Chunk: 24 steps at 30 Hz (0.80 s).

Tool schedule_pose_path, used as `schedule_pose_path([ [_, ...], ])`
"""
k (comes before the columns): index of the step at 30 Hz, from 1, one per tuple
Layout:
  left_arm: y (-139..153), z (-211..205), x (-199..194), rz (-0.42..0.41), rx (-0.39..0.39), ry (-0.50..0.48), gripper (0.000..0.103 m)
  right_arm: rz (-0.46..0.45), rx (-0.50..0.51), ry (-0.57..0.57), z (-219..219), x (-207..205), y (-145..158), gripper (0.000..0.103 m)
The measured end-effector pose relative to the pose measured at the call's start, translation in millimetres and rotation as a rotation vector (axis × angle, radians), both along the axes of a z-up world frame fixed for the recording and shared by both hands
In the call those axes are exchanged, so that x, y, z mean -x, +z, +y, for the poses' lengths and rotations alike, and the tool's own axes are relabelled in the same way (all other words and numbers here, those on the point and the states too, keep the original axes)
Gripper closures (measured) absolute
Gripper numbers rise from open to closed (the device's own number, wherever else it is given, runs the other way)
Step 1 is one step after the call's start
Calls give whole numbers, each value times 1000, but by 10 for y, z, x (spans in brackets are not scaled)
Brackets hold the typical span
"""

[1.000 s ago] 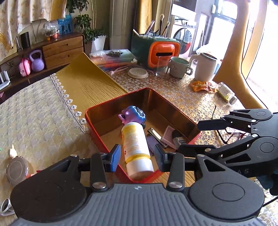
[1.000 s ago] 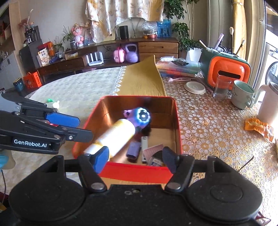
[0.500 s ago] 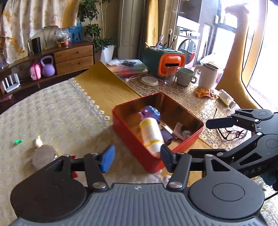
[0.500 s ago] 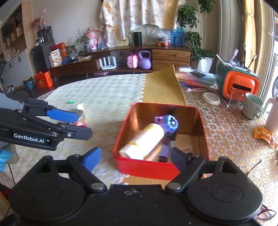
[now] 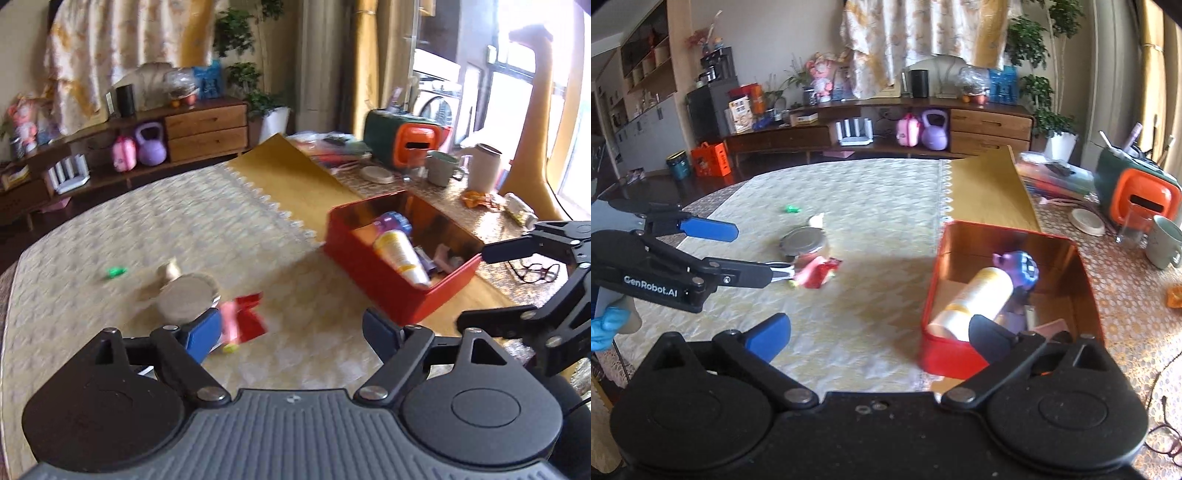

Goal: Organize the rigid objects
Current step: 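Withdraw both open grippers from the box toward the sunglasses and candy, then close the left gripper on the white sunglasses while the right gripper grasps the red candy packet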

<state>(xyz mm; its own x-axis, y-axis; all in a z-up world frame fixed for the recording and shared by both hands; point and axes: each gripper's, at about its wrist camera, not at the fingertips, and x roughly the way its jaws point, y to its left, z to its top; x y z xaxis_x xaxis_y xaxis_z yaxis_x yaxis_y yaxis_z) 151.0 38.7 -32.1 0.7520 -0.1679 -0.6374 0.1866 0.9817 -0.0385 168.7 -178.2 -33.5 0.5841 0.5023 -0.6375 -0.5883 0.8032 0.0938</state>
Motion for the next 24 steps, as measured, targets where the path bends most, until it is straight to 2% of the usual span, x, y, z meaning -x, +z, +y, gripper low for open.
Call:
schedule_pose_path([
  [11,-294,750,38,39,-36,139,20,28,11,23,369,-50,-108,1],
  [16,-470,964,1,47,-66,146,20,34,35,55,556,-81,-157,3],
  [24,-730,1215,-146,80,-35,153,20,37,84,74,778,-216,-298,13],
])
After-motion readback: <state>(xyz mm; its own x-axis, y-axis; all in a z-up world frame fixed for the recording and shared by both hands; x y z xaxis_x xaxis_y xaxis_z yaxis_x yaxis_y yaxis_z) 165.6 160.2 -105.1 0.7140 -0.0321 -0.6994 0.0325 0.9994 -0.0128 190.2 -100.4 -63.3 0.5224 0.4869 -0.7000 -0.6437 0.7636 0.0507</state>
